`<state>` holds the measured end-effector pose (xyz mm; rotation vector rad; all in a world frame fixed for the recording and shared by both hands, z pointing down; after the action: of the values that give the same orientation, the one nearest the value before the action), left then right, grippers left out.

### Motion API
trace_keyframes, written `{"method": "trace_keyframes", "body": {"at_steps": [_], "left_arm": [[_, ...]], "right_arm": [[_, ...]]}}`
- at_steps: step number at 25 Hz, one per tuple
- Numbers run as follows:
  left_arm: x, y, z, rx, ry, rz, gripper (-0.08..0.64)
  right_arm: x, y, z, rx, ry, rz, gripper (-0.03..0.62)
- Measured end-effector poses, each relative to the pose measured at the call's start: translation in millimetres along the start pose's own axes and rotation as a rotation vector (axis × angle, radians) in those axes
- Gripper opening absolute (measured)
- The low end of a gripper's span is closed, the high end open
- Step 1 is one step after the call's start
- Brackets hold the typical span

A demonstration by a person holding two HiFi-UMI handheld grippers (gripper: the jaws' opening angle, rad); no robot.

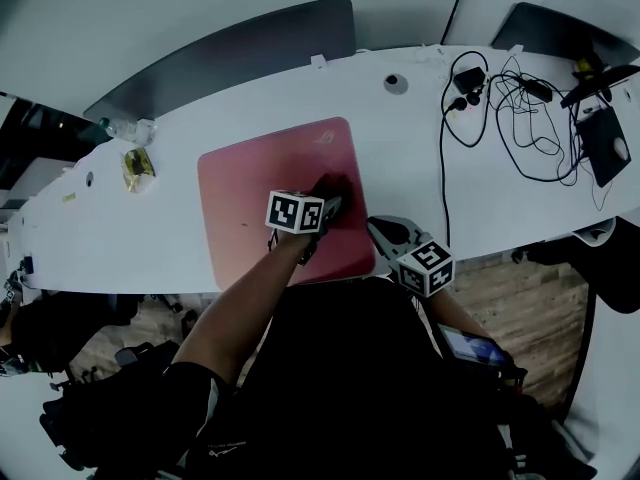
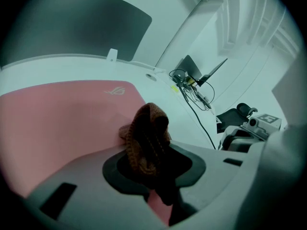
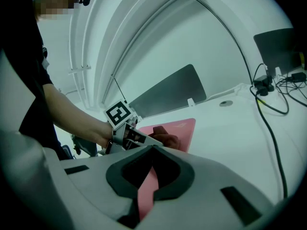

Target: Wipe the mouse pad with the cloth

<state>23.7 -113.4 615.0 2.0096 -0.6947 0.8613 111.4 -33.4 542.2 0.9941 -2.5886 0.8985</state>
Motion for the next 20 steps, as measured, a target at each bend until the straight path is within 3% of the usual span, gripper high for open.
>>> {"method": "trace_keyframes", "body": {"at_steps": [6, 20], "left_arm": [[-18.7, 21.5, -8.8, -0.038, -0.025, 0.050, 0.112], [-83.8, 94.1, -49.3, -0.219, -0.140, 0.182, 0.112]], "right_arm": [[8.0, 5.3, 1.1, -0.013, 0.017, 0.040, 0.026], [30.4, 23.4, 1.6, -0.066, 0.072, 0.113, 0.026]]}}
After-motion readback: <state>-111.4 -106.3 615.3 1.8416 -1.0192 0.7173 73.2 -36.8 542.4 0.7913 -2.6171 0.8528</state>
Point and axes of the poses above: the fingertips, and each gripper's own axes: x forward along the fingers, y to its left, z out of its top, the point moved 2 cm from there along -x, backward along the fingers, and after that the axes turned 4 degrees about y, right-handed, at the moved point
